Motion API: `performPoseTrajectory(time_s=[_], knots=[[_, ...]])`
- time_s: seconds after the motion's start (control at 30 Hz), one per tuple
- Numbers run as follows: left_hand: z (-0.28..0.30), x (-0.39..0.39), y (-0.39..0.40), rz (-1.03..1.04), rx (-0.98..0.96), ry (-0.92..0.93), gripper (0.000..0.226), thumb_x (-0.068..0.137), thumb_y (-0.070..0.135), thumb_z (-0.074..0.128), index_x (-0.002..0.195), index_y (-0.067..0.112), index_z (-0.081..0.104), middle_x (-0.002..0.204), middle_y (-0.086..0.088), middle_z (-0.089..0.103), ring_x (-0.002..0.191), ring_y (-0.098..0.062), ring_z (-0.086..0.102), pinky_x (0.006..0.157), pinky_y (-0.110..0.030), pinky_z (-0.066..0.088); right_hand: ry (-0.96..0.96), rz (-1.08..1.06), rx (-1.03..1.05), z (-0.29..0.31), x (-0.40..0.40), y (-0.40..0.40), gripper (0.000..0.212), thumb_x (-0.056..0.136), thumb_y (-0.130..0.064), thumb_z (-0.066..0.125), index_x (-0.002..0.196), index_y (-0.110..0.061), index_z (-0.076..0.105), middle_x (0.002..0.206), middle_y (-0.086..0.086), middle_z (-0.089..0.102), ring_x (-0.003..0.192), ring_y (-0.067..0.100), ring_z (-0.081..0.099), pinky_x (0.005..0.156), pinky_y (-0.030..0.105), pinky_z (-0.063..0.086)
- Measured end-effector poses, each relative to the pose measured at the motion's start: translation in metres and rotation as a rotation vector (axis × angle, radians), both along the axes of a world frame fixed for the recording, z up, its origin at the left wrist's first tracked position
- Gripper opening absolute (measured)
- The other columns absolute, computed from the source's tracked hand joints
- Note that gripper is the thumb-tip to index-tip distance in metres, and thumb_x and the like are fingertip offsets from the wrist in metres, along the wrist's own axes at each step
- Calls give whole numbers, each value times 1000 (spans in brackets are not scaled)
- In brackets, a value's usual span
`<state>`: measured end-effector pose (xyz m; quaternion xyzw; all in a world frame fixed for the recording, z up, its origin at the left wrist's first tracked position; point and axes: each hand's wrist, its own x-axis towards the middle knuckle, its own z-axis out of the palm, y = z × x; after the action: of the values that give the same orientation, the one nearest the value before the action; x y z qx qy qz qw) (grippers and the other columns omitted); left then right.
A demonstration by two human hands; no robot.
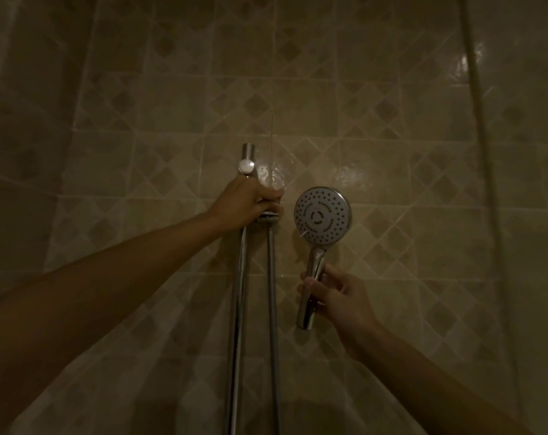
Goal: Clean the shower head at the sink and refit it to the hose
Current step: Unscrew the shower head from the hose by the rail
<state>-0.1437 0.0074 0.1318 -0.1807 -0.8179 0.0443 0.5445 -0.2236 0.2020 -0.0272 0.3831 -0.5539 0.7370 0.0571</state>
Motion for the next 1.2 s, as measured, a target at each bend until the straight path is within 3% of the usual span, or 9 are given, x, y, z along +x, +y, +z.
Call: performPoseTrajectory(time_s=[0.2, 0.27, 0.4, 0.7, 0.8, 0.87, 0.97, 1.07, 1.2], knots=[[-9, -3, -6, 174, -166, -32, 28, 99, 24, 54, 117, 12, 71, 102, -10, 75, 96, -23, 67, 82, -45, 56, 3, -20, 13, -11, -3, -10, 22, 99, -6, 66, 100, -26, 77, 98, 3, 82, 96, 22, 78, 82, 35, 63], [-22, -6, -9, 147, -188, 20, 27, 93, 23, 57, 113, 11, 69, 109, -11, 71, 115, -26, 59, 93, -46, 54, 14, -26, 16, -15, -5, -10, 19, 100, -8, 65, 104, -22, 77, 98, 6, 81, 97, 23, 78, 79, 33, 62], [-30, -8, -16, 227, -251, 71, 49, 89, 27, 59, 135, 8, 59, 135, -8, 66, 147, -36, 31, 116, -58, 27, 16, -30, 16, -17, -5, -8, 26, 100, -9, 65, 94, -29, 80, 99, 4, 82, 95, 22, 79, 78, 33, 62], [-41, -4, -12, 413, -284, 20, 72, 91, 37, 50, 154, 6, 34, 162, -13, 32, 155, -33, 7, 123, -56, 10, -29, 3, 8, -19, 7, -1, 20, 100, -10, 65, 106, -26, 74, 101, 0, 82, 98, 20, 79, 97, 51, 59], [-70, 2, -1, 338, -265, 146, 60, 92, 36, 49, 145, 9, 49, 158, -12, 41, 155, -32, 7, 123, -56, 13, -13, 4, 30, -28, 14, 7, 18, 101, -11, 63, 111, -21, 74, 101, 5, 81, 101, 24, 77, 99, 54, 58], [-108, 4, 9, 161, -181, 147, 47, 92, 34, 51, 135, 18, 60, 152, -6, 50, 155, -21, 8, 124, -49, 18, -25, 22, 22, -39, 18, 13, 18, 102, -10, 62, 111, -21, 74, 103, 12, 79, 104, 30, 76, 97, 51, 60], [-178, 12, 32, -99, 165, -152, 29, 90, 40, 57, 115, 32, 69, 135, 9, 59, 143, -4, 32, 111, -28, 40, -68, 78, 16, -63, 24, 24, 20, 104, -9, 58, 114, -14, 74, 106, 17, 78, 103, 31, 76, 83, 38, 65], [-241, 15, 59, -458, 582, -529, 29, 93, 20, 69, 121, 16, 73, 119, 5, 73, 115, -7, 66, 98, -29, 55, -121, 96, 20, -96, 26, 35, 18, 103, -10, 59, 112, -5, 74, 107, 18, 79, 95, 28, 78, 75, 32, 63], [-310, 15, 84, -606, 1014, -675, 35, 83, -3, 75, 116, 9, 73, 102, 5, 80, 98, -8, 74, 86, -23, 58, -208, 88, 93, -147, 29, 53, 17, 102, -13, 62, 105, -8, 78, 105, 12, 80, 94, 20, 79, 74, 28, 62]])
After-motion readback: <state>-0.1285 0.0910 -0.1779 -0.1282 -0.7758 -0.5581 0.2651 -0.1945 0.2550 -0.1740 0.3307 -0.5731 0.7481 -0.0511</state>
